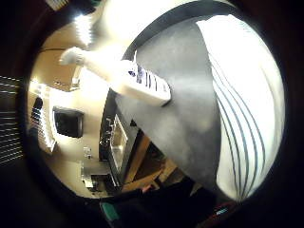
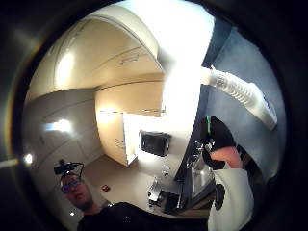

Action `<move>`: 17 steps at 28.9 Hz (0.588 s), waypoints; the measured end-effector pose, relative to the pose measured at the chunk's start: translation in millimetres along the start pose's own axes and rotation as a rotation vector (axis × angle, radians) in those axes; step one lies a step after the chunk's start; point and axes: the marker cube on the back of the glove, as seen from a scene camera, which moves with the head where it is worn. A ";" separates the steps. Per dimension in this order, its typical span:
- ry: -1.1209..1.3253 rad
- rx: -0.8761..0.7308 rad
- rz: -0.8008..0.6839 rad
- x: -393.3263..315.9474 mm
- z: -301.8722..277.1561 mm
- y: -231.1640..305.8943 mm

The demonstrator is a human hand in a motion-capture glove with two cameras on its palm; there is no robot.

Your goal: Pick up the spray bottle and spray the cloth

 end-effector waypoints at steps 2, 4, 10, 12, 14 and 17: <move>-0.056 -0.009 -0.015 -17.0 13.3 5.9; -0.062 -0.037 -0.054 -34.6 13.5 19.7; -0.145 -0.145 -0.036 -92.3 26.7 61.6; -0.160 -0.203 0.017 -110.9 35.9 68.2; -0.159 -0.256 -0.006 -124.9 46.5 67.2; -0.101 -0.314 -0.143 -140.6 60.4 56.4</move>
